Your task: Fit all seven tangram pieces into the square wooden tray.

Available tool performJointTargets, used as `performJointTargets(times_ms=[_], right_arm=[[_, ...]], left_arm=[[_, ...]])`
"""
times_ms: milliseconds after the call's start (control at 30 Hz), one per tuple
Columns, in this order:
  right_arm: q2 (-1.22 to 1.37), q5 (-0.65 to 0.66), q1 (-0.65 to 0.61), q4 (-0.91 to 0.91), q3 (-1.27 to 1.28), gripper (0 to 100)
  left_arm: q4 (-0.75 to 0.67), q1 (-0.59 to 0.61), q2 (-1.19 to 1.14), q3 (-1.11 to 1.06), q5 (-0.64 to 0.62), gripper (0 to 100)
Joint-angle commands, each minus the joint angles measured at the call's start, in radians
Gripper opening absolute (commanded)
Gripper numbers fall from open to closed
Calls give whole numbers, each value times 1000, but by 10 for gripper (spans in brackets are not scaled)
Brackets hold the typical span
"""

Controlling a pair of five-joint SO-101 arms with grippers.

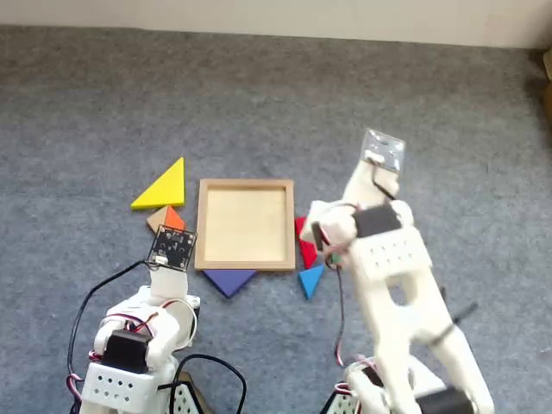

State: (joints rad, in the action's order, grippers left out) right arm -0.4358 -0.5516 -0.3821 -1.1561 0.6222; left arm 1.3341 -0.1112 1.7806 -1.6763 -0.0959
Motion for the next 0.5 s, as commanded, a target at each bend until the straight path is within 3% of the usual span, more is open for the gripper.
performJointTargets(times_ms=[0, 200, 467], right_arm=[[127, -31, -28, 128, -70, 302], [309, -35, -44, 331, -70, 302], [406, -86, -48, 458, -74, 302]], left_arm=[[8, -21, 16, -19, -6, 8], [8, -21, 16, -19, -6, 8], [8, -21, 16, -19, -6, 8]])
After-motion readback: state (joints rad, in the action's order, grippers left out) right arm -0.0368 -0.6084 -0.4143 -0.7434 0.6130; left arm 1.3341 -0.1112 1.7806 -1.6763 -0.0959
